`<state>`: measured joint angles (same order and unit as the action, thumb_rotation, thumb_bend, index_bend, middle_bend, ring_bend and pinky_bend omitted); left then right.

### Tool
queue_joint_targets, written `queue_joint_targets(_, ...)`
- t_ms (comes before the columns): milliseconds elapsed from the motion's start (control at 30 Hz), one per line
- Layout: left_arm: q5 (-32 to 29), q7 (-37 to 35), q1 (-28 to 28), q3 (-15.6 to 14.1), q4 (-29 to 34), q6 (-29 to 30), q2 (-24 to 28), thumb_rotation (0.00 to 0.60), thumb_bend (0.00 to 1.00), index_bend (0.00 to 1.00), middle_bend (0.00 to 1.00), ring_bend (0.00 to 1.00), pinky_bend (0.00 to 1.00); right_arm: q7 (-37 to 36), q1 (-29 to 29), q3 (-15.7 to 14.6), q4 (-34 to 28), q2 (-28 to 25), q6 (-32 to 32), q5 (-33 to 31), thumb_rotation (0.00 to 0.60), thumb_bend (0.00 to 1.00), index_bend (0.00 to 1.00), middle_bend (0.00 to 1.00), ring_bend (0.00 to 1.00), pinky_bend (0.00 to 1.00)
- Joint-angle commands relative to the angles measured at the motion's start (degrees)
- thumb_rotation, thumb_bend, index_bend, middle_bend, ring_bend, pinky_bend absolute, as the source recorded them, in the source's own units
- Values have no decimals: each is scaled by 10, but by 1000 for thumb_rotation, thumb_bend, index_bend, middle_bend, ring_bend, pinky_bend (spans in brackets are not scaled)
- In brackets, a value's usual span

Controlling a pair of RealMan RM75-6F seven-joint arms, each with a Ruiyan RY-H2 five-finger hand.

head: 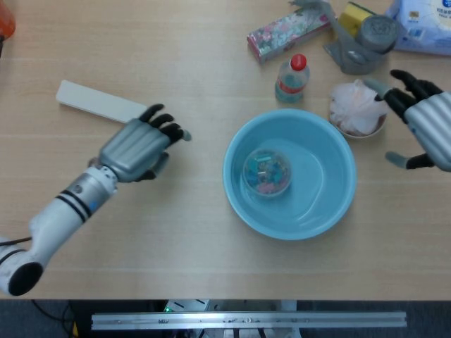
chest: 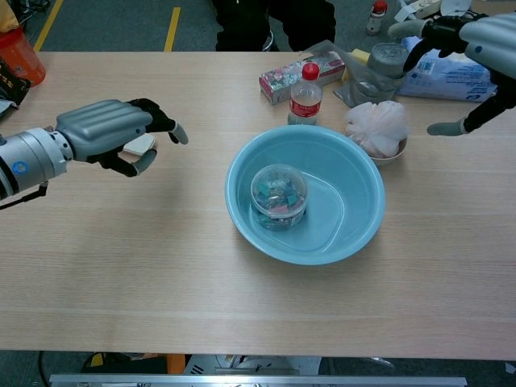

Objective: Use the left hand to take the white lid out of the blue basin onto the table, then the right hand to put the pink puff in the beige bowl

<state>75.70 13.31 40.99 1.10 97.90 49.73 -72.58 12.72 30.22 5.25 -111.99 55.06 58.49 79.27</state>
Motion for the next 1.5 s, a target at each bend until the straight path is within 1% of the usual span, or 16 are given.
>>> queue_joint_targets(33, 24, 7, -34, -16, 23, 48, 47, 600, 630, 226, 250, 156, 68, 65, 31, 4, -16, 36, -31, -12, 600, 4, 108, 366, 137, 285)
queue_joint_targets(133, 41, -4, -55, -26, 36, 76, 77, 600, 630, 226, 248, 156, 68, 102, 55, 3, -20, 58, -66, -44, 600, 0, 131, 371, 141, 291)
queue_joint_targets(267, 68, -18, -82, -40, 45, 110, 106, 600, 630, 226, 245, 156, 68, 151, 90, 1, -14, 93, -106, -95, 600, 0, 132, 371, 141, 293)
queue_joint_targets(400, 88, -33, -102, -50, 49, 131, 123, 600, 630, 226, 242, 156, 68, 194, 121, 0, -2, 129, -123, -152, 600, 0, 132, 371, 141, 295)
queue_joint_targets(600, 114, -51, -122, -59, 47, 150, 135, 600, 629, 227, 241, 156, 68, 256, 164, -10, 22, 183, -125, -237, 600, 0, 132, 349, 142, 296)
queue_joint_targets(800, 122, -60, -133, -60, 44, 155, 141, 600, 629, 227, 240, 156, 68, 296, 202, -18, 45, 232, -112, -298, 600, 0, 132, 328, 143, 295)
queue_joint_targets(1000, 131, -71, -142, -61, 41, 160, 146, 600, 629, 227, 238, 156, 68, 322, 230, -24, 63, 265, -94, -345, 600, 0, 132, 316, 143, 295)
queue_joint_targets(1100, 134, -88, -142, -60, 40, 155, 150, 600, 629, 227, 237, 155, 68, 329, 242, -27, 73, 280, -89, -364, 600, 0, 132, 315, 143, 296)
queue_joint_targets(1267, 141, -104, -144, -58, 31, 154, 151, 600, 629, 227, 237, 155, 68, 336, 255, -30, 88, 300, -71, -377, 600, 0, 132, 305, 143, 295)
queue_joint_targets(1500, 149, -121, -146, -55, 22, 153, 152, 600, 629, 227, 235, 155, 68, 346, 271, -41, 86, 308, -67, -397, 600, 0, 132, 273, 144, 296)
